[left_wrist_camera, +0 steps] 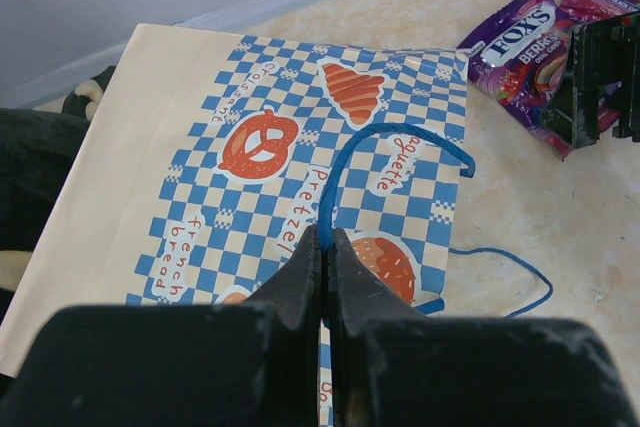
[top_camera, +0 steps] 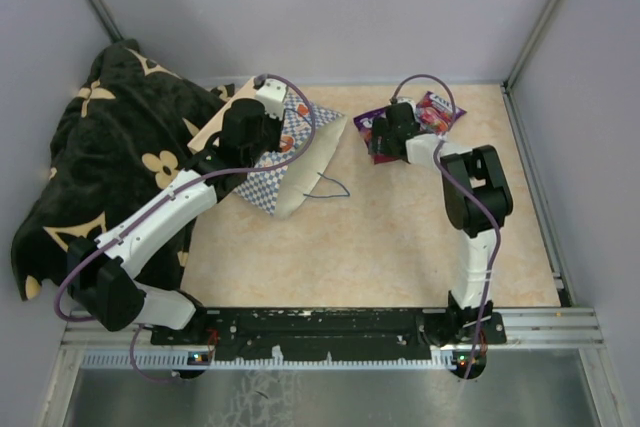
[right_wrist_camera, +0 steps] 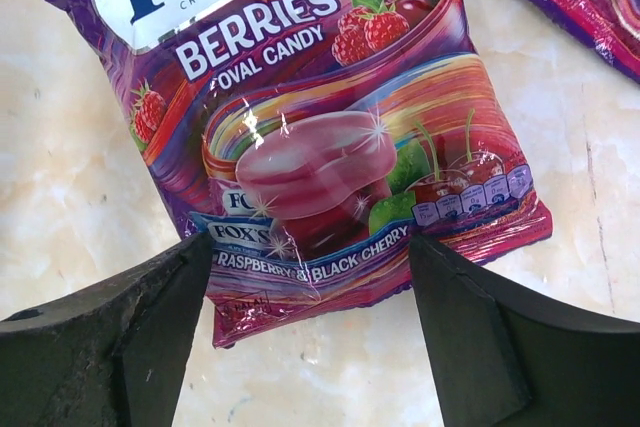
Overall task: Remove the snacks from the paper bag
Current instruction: Adjust the snack at the center of the board.
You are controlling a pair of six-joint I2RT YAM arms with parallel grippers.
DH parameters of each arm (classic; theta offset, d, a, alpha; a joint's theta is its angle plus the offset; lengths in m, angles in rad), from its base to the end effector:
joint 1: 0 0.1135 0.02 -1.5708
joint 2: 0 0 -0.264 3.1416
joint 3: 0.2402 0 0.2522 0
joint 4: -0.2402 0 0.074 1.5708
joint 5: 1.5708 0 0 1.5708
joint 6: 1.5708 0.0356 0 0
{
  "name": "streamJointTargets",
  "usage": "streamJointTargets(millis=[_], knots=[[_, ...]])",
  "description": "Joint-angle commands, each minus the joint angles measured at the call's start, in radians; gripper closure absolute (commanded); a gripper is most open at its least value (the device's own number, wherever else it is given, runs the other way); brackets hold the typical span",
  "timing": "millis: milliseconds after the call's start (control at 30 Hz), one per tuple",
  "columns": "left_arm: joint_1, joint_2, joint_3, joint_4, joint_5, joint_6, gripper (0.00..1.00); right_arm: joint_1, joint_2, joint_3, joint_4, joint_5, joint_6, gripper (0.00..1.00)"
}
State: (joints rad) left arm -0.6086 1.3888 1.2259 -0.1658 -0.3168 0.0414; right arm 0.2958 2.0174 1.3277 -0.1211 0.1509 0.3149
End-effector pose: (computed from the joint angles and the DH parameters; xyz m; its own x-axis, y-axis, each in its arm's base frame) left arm 0.2736 -0.1771 0.3578 -0.2521 0.2236 -0.9415 0.3121 0.9397 0.1397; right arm 0.4190 0.1221 0.1629 -0.7178 0.1014 -0.6888 0.0349 0.9933 0.1098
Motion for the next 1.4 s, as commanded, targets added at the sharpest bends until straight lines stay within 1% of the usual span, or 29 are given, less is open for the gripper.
streamJointTargets(millis=[0,67,233,400,600,733,833,933,967,1000,1067,1100,1133,1167,1200,1267,1367], knots=[[0.007,-0.014,0.027,-0.002,-0.03,-0.005,0.98,0.021,0.061,0.037,0.043,0.057,0.107,0.19],[0.007,-0.014,0.026,-0.002,-0.036,-0.002,0.98,0.023,0.089,0.082,0.016,0.093,0.139,0.19],[0.007,-0.015,0.031,-0.011,-0.047,0.006,0.97,0.023,0.163,0.195,-0.001,0.12,0.171,0.19],[0.007,-0.027,0.034,-0.025,-0.065,0.015,0.97,0.019,0.201,0.279,-0.009,0.179,0.2,0.19],[0.007,-0.039,0.044,-0.038,-0.072,0.015,0.97,0.006,0.187,0.272,0.013,0.213,0.29,0.19],[0.007,-0.036,0.058,-0.052,-0.068,0.012,0.97,0.029,0.108,0.175,0.085,0.225,0.307,0.18],[0.007,-0.037,0.064,-0.06,-0.074,0.012,0.97,0.038,-0.002,0.12,0.123,0.249,0.224,0.11],[0.007,-0.044,0.06,-0.057,-0.072,0.014,0.97,0.03,-0.071,0.105,0.173,0.169,0.012,0.01],[0.007,-0.047,0.057,-0.054,-0.072,0.015,0.96,0.023,-0.073,0.126,0.17,0.119,-0.061,0.01],[0.007,-0.049,0.055,-0.048,-0.071,0.015,0.96,0.013,-0.057,0.158,0.134,0.063,-0.139,0.01],[0.007,-0.048,0.053,-0.037,-0.063,0.014,0.96,-0.014,0.019,0.288,0.031,-0.103,-0.248,0.01],[0.007,-0.045,0.055,-0.033,-0.057,0.013,0.96,-0.028,0.074,0.395,-0.049,-0.189,-0.303,0.01],[0.007,-0.043,0.059,-0.031,-0.05,0.012,0.96,-0.034,0.126,0.486,-0.125,-0.24,-0.352,0.01],[0.007,-0.04,0.063,-0.033,-0.044,0.011,0.96,-0.035,0.179,0.554,-0.189,-0.24,-0.392,0.01],[0.008,-0.038,0.066,-0.035,-0.042,0.011,0.96,-0.034,0.215,0.601,-0.219,-0.2,-0.413,0.01],[0.007,-0.038,0.071,-0.038,-0.043,0.013,0.96,-0.037,0.265,0.63,-0.215,-0.154,-0.443,0.01],[0.007,-0.043,0.071,-0.037,-0.049,0.018,0.96,-0.042,0.31,0.637,-0.186,-0.152,-0.477,0.01]])
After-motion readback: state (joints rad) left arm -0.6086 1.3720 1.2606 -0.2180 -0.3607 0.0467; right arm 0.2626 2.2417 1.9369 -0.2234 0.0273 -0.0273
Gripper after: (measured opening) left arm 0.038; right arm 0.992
